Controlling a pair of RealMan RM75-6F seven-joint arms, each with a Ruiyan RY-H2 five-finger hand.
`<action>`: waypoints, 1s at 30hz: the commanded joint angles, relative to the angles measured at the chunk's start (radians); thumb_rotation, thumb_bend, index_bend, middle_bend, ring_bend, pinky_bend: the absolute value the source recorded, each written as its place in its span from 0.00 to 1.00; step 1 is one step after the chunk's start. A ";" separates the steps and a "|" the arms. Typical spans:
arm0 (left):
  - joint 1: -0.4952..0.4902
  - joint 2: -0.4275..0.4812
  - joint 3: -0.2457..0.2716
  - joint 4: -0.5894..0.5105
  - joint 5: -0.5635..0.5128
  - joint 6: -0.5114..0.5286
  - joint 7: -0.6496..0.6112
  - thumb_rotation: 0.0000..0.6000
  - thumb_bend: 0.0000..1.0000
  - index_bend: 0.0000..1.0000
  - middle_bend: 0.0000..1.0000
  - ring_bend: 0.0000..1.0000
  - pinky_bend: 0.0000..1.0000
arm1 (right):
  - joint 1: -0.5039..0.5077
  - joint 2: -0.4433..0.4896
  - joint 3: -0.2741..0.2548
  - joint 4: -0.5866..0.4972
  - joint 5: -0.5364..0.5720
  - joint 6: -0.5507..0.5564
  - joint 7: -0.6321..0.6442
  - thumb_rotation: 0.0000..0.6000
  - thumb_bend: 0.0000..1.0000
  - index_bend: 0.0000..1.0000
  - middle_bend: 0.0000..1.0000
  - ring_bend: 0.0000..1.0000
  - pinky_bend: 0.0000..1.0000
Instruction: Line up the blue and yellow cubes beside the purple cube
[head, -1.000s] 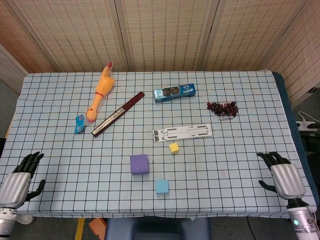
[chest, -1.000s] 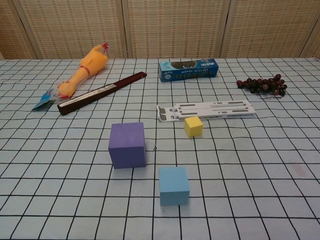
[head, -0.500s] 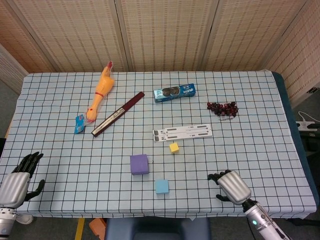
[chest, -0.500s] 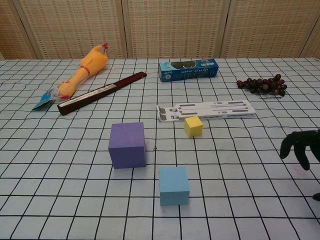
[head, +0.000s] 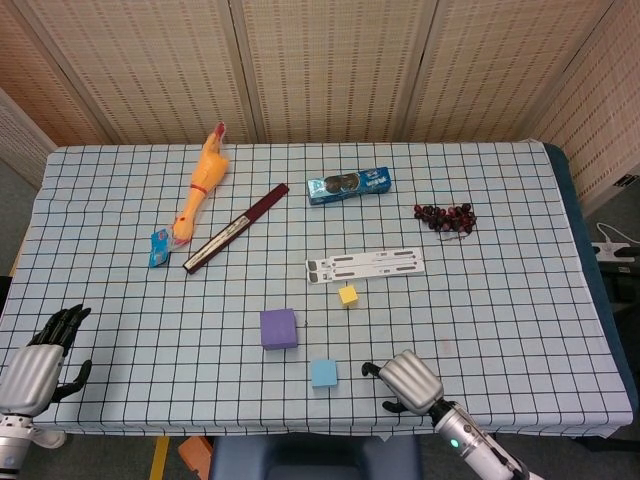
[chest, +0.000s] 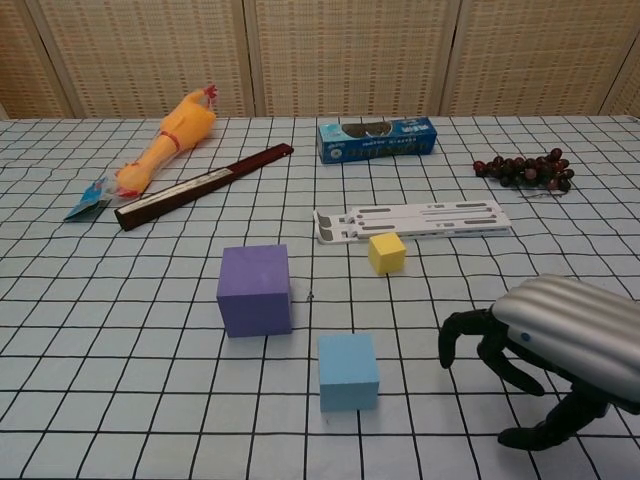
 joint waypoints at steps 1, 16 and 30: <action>-0.001 0.001 0.000 0.001 0.000 -0.002 -0.002 1.00 0.46 0.00 0.00 0.00 0.27 | 0.017 -0.046 0.017 0.011 0.035 -0.025 -0.035 1.00 0.00 0.33 0.81 0.87 0.87; -0.009 0.004 0.004 0.002 0.002 -0.017 -0.012 1.00 0.46 0.00 0.00 0.00 0.27 | 0.046 -0.170 0.058 0.029 0.135 -0.037 -0.114 1.00 0.00 0.25 0.83 0.88 0.88; -0.018 0.005 0.008 -0.002 -0.001 -0.033 -0.007 1.00 0.46 0.00 0.00 0.00 0.27 | 0.073 -0.240 0.085 0.090 0.169 -0.007 -0.087 1.00 0.00 0.26 0.84 0.90 0.90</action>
